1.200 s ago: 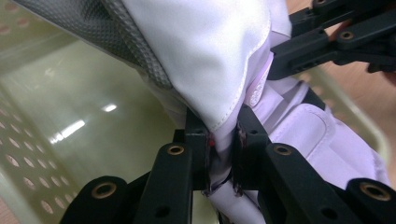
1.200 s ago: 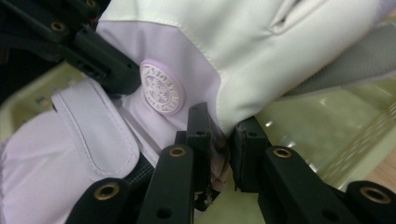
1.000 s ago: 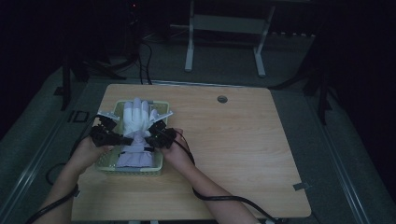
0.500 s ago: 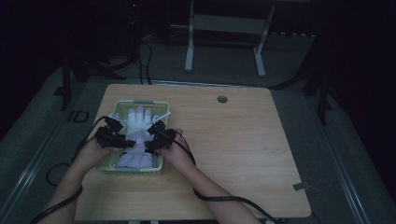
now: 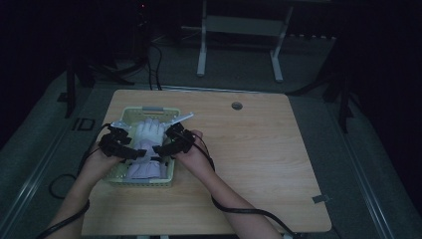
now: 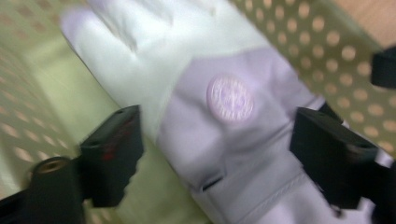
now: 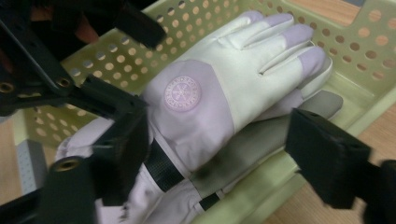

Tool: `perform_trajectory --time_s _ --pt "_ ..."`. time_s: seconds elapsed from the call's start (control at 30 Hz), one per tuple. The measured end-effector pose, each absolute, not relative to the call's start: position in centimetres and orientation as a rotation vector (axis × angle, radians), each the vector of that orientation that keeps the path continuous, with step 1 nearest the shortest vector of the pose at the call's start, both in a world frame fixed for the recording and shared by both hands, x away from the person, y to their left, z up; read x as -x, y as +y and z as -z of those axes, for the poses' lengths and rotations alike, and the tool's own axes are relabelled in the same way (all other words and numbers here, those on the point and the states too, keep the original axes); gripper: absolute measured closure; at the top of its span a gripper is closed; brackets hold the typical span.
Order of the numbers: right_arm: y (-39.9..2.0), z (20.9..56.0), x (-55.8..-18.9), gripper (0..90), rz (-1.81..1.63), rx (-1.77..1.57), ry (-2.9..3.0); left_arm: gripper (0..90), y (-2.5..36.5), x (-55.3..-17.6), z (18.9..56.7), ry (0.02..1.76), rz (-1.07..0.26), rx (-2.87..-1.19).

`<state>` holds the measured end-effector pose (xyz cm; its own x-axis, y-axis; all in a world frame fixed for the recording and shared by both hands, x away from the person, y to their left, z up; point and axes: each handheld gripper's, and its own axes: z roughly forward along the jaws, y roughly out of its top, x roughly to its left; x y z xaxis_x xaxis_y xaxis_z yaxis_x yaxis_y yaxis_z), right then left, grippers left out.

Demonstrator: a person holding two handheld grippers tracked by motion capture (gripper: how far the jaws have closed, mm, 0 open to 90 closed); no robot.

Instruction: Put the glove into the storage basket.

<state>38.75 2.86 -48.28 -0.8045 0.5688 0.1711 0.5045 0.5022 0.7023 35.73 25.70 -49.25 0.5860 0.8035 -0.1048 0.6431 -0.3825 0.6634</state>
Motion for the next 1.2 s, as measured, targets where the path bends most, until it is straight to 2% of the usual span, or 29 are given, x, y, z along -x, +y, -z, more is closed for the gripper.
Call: perform_trajectory --time_s 0.13,0.37,0.83,0.87,0.93,0.97,1.0,1.1,1.2 --pt "2.3 48.1 -38.8 17.5 -1.234 -0.922 2.653 14.4 25.5 -35.3 48.7 1.107 -0.326 -2.054" --pt "1.2 47.5 -38.9 15.0 -1.261 -0.869 2.627 14.3 23.8 -34.4 48.3 1.046 -0.375 -2.056" --pt "-1.3 47.3 -39.5 14.1 -1.268 -0.806 2.621 14.3 22.0 -33.5 47.8 1.07 -0.351 -1.998" --pt "-1.5 47.3 -39.5 14.1 -1.266 -0.803 2.618 13.6 21.9 -33.4 47.8 1.077 -0.344 -1.982" --pt "-1.7 47.3 -39.5 14.1 -1.275 -0.799 2.618 4.4 21.8 -33.4 47.7 1.101 -0.328 -1.968" --pt "-1.9 47.2 -39.5 14.1 -1.283 -0.804 2.617 4.4 21.5 -33.3 47.7 1.115 -0.319 -1.96" --pt "-2.2 47.1 -39.6 14.0 -1.298 -0.805 2.606 0.7 20.9 -32.9 47.5 1.108 -0.373 -1.966" --pt "-2.4 47.0 -39.7 13.9 -1.293 -0.799 2.612 0.7 19.9 -32.6 47.1 1.086 -0.419 -1.984" --pt "-2.8 46.8 -39.9 14.0 -1.288 -0.783 2.615 0.7 19.3 -32.6 46.9 1.067 -0.397 -1.967"
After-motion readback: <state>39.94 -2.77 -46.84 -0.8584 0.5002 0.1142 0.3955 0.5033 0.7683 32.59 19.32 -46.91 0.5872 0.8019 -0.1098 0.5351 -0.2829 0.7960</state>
